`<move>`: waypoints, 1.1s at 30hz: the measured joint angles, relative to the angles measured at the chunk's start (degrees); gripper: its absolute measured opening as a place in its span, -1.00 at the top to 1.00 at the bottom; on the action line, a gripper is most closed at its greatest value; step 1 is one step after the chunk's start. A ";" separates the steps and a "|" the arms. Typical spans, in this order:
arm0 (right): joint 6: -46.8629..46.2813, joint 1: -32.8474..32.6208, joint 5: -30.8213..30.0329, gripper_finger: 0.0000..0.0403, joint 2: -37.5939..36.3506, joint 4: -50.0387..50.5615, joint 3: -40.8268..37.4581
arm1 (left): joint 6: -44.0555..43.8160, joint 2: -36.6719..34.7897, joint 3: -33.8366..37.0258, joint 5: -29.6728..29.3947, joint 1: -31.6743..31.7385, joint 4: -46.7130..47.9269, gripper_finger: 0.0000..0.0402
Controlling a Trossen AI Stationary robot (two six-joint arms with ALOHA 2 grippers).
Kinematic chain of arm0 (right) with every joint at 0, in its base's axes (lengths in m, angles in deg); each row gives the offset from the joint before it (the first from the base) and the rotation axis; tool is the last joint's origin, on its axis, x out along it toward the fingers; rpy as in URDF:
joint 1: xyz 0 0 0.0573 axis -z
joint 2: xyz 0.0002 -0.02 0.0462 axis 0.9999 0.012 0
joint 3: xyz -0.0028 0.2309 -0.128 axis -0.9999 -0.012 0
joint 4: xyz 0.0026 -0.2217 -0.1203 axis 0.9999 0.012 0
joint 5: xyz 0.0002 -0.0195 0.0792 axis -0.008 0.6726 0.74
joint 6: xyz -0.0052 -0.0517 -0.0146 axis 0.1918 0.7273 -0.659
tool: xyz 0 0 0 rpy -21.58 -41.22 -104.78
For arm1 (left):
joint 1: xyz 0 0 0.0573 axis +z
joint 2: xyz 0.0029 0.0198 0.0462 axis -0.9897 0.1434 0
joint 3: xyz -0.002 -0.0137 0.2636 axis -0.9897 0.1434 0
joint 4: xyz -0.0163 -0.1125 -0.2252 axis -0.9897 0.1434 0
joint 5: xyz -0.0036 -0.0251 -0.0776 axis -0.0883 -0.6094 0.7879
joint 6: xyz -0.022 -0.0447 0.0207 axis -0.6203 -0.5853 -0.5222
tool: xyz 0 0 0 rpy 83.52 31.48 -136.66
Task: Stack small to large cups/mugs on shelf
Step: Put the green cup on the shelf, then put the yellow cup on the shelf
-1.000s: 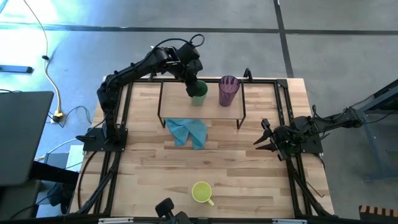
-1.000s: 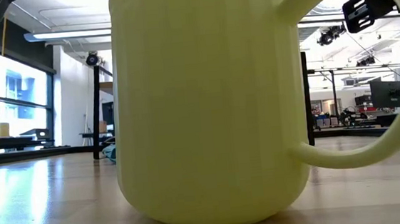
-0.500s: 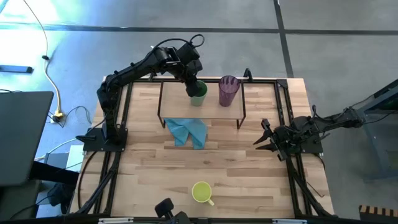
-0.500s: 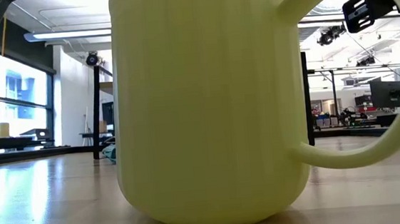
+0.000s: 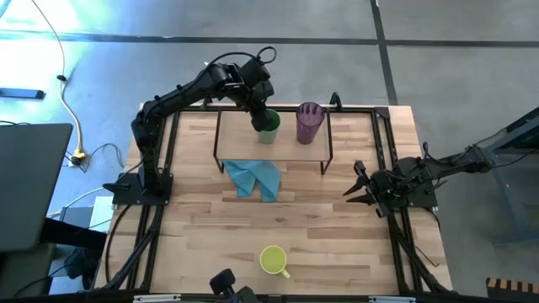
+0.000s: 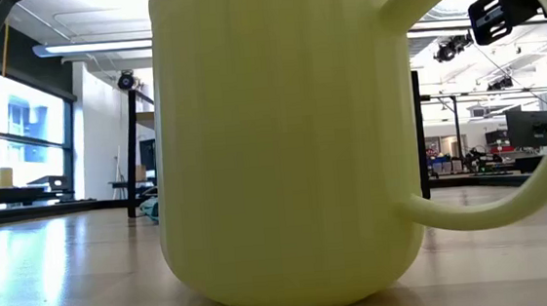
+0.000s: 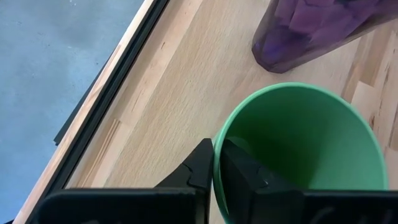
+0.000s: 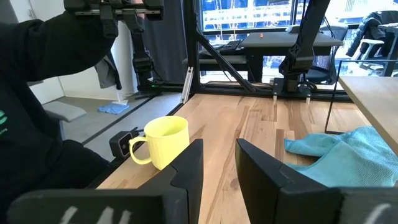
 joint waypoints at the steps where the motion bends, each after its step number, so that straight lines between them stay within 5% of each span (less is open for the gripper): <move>1: 0.00 0.00 0.00 0.59 0.01 0.00 0.01 | -0.02 0.00 0.00 0.09 0.00 0.02 0.90; 33: 1.03 0.00 -0.02 0.59 0.00 0.42 0.00 | -0.02 0.00 0.00 0.07 0.00 1.16 0.49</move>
